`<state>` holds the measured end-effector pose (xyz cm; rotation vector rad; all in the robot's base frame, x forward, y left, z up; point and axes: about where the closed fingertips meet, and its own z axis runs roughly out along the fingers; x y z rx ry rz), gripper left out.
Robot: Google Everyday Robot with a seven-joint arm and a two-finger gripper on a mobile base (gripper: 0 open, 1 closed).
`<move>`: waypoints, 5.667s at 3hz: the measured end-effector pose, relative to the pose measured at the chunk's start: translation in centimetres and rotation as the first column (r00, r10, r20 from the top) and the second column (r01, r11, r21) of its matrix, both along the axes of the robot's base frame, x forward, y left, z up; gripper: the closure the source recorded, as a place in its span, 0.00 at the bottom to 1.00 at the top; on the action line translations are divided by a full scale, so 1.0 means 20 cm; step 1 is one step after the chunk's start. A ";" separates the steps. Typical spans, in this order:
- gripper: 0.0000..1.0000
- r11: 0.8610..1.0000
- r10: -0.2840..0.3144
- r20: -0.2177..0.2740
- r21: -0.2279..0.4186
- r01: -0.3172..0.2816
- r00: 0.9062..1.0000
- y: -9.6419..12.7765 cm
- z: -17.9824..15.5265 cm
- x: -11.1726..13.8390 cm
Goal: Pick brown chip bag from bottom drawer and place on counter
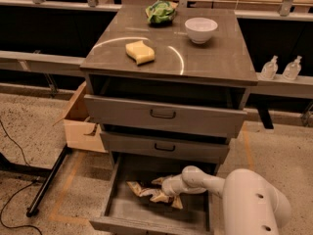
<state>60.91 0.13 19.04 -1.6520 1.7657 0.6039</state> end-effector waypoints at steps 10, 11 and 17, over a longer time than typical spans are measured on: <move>1.00 0.993 -0.116 0.278 0.054 0.105 0.953 -0.42 1.84 -0.40; 1.00 0.993 -0.116 0.275 0.056 0.104 0.954 -0.42 1.83 -0.40; 1.00 0.991 -0.128 0.462 0.030 0.129 0.878 -0.41 3.06 -0.20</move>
Offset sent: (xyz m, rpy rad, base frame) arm -0.0046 -0.0108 0.0450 0.0207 -0.0276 0.0481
